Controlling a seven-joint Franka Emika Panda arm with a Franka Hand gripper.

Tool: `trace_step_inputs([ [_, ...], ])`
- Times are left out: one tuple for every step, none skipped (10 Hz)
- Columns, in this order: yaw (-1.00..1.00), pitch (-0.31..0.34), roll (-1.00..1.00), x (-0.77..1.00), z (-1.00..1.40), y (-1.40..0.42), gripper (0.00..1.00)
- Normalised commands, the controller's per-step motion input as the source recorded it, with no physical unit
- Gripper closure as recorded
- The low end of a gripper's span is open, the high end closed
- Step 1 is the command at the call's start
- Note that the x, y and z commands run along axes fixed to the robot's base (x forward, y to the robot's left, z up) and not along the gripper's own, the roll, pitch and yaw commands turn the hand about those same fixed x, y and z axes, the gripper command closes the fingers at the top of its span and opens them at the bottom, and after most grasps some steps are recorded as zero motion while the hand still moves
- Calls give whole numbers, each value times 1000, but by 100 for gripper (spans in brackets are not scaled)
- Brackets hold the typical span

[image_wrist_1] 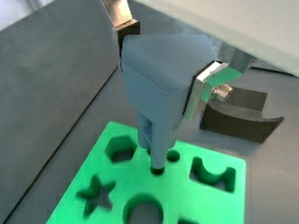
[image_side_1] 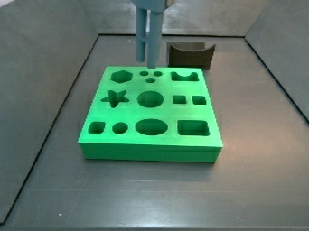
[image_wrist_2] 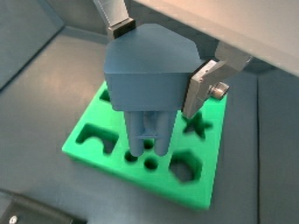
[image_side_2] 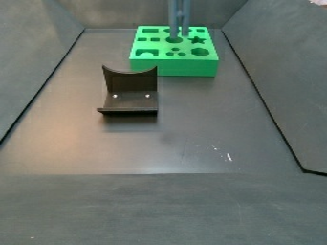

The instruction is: Insert the 3 prong object.

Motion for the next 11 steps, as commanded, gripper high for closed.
trace_step_inputs([
  [-1000, -30, 0, 0, -354, 0, 100],
  [-1000, -29, 0, 0, -357, 0, 100],
  [-1000, -7, 0, 0, -389, 0, 100],
  [-846, 0, 0, -17, -300, 120, 100],
  [-677, 0, -29, 0, -246, 137, 100],
  [-506, 0, -64, 43, -254, 143, 100],
  [-391, 0, -51, 309, -249, 186, 100],
  [-69, 0, 0, 166, -100, 0, 100],
  [-37, 0, -7, 169, -146, -3, 100],
  [31, -31, -216, 0, -194, -57, 100],
  [143, -99, -306, 0, -43, -57, 100],
])
